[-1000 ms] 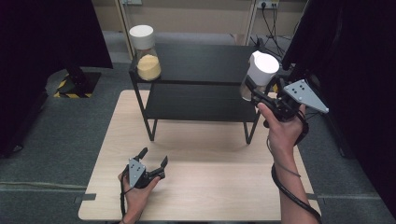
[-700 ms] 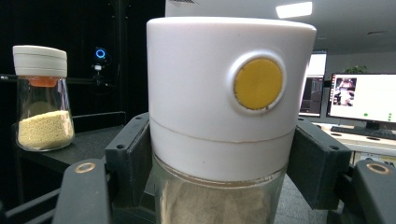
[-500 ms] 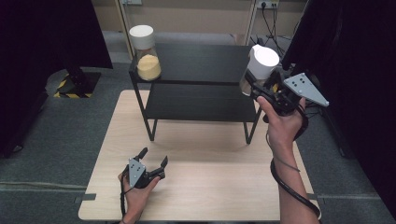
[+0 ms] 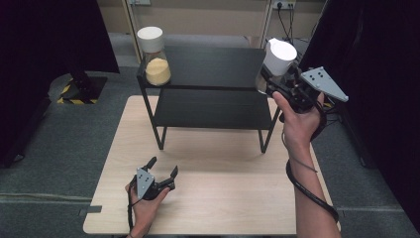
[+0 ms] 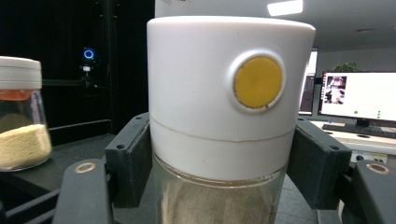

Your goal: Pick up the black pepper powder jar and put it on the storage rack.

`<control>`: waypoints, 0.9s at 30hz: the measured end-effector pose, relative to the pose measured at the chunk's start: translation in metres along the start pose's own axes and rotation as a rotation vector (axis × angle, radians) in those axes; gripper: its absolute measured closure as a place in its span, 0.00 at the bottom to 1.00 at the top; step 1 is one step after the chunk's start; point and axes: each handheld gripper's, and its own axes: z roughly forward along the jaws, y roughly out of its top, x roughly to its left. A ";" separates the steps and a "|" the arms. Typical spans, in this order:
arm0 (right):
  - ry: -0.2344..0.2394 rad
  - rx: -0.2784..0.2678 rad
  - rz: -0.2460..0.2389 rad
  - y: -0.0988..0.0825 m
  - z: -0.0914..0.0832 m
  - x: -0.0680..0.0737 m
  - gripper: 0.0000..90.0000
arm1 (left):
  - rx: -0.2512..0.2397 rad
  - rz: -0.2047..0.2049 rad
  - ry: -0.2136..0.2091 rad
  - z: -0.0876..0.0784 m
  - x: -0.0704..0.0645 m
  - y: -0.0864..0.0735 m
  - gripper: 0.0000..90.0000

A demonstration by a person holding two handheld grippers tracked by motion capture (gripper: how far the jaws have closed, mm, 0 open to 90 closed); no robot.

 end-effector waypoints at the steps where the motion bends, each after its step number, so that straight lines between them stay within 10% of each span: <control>1: -0.003 0.002 -0.001 0.001 0.001 -0.001 0.34 | 0.001 0.000 0.000 0.000 0.000 0.000 0.15; 27: -0.071 0.076 -0.031 0.013 0.041 -0.002 0.34 | -0.001 -0.005 -0.002 0.000 0.001 0.000 0.15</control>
